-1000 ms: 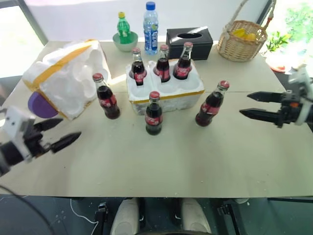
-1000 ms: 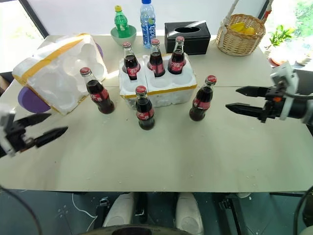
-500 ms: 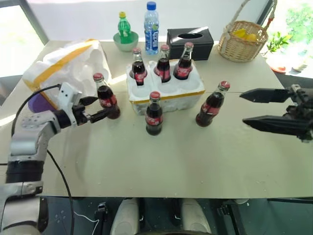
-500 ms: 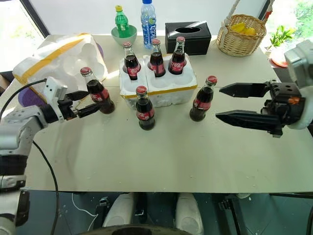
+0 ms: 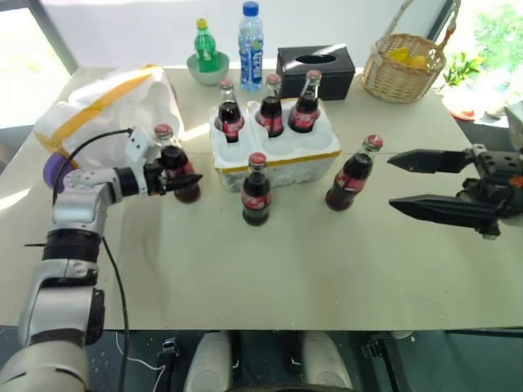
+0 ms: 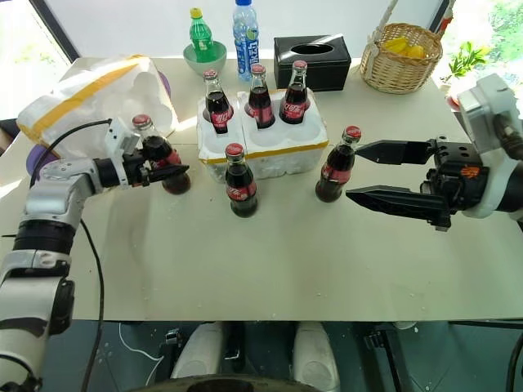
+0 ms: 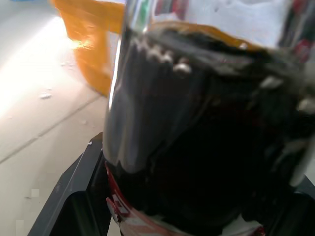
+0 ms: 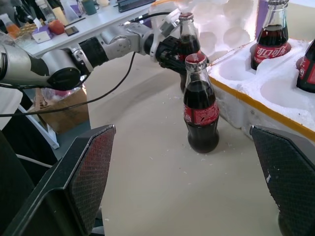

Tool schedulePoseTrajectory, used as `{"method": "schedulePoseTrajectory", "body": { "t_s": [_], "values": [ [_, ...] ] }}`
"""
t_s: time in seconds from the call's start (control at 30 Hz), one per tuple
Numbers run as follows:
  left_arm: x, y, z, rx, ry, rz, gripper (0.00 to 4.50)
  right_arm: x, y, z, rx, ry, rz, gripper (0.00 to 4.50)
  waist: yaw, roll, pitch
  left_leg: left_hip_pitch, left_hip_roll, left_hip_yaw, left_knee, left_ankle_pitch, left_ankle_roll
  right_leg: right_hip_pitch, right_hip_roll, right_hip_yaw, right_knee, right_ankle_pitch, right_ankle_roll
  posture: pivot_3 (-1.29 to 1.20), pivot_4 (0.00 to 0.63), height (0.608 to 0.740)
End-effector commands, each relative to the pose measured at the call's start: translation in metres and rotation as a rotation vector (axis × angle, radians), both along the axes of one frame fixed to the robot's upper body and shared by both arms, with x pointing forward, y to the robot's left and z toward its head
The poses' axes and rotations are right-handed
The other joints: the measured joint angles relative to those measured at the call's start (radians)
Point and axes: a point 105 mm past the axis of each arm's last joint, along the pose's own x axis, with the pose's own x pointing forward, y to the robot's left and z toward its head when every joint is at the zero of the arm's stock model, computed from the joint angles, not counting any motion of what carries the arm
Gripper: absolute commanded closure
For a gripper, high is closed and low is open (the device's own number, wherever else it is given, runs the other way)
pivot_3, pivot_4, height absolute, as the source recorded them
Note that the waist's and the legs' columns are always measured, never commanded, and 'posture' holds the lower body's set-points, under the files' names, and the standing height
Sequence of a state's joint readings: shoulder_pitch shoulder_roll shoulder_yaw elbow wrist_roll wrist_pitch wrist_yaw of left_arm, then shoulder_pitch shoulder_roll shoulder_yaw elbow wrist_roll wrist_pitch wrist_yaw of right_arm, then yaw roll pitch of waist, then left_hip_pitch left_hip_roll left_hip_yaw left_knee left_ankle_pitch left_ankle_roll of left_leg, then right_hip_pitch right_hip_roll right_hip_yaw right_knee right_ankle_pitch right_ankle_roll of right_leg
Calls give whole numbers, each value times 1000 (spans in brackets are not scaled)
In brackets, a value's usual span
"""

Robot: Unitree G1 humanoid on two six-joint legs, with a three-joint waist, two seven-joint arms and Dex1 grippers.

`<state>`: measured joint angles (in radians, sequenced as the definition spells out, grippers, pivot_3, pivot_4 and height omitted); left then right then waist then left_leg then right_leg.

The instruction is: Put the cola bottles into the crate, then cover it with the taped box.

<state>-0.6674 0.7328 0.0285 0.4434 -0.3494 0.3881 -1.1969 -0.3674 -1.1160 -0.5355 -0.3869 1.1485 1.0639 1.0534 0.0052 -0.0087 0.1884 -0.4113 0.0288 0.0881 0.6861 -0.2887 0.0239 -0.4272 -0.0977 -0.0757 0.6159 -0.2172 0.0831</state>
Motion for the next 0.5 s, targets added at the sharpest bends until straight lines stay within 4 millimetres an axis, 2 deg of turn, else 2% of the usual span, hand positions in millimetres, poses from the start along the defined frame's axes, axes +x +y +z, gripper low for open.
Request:
{"method": "schedulePoseTrajectory", "body": {
  "t_s": [0.03, 0.13, 0.2, 0.27, 0.33, 0.5],
  "values": [
    [-27, -5, 46, -56, -11, -149, 1666, 0, 0, 6, 8, -48, -10, 0, 1, -1, 1, -1, 0, 0, 0, 0, 0, 0, 0, 0, 0, 0, 0, 0, 150, 740],
    [-31, -15, 85, -138, -39, -209, 1666, 2, -1, 4, 12, -47, -29, 0, 16, -2, 1, -1, 0, -1, 1, 0, 0, -1, 0, 0, 1, 0, 0, 0, 150, 740],
    [-23, -30, 115, -217, -92, -244, 1666, 2, -1, 2, 8, -46, -39, 0, 32, -2, 1, -4, 0, -4, 5, 0, -1, -1, 0, -2, 1, 0, 0, 0, 150, 740],
    [-13, -45, 135, -274, -135, -271, 1666, 1, 0, -1, 4, -46, -46, 0, 40, -2, 1, -13, 0, -9, 14, 0, 1, -2, 1, -7, 2, 0, 0, 0, 150, 740],
    [-1, -65, 147, -297, -175, -298, 1666, 0, 0, -2, 2, -48, -58, 0, 39, -2, 1, -15, -2, -9, 16, -1, 3, -2, 0, -6, 1, 2, 3, 0, 150, 740],
    [32, -117, 161, -321, -231, -343, 1666, -2, 0, -8, -5, -50, -103, 0, 35, -3, 1, -14, -6, -5, 17, -2, 4, -1, 0, -5, 0, 3, 6, 0, 150, 740]
  ]
}}
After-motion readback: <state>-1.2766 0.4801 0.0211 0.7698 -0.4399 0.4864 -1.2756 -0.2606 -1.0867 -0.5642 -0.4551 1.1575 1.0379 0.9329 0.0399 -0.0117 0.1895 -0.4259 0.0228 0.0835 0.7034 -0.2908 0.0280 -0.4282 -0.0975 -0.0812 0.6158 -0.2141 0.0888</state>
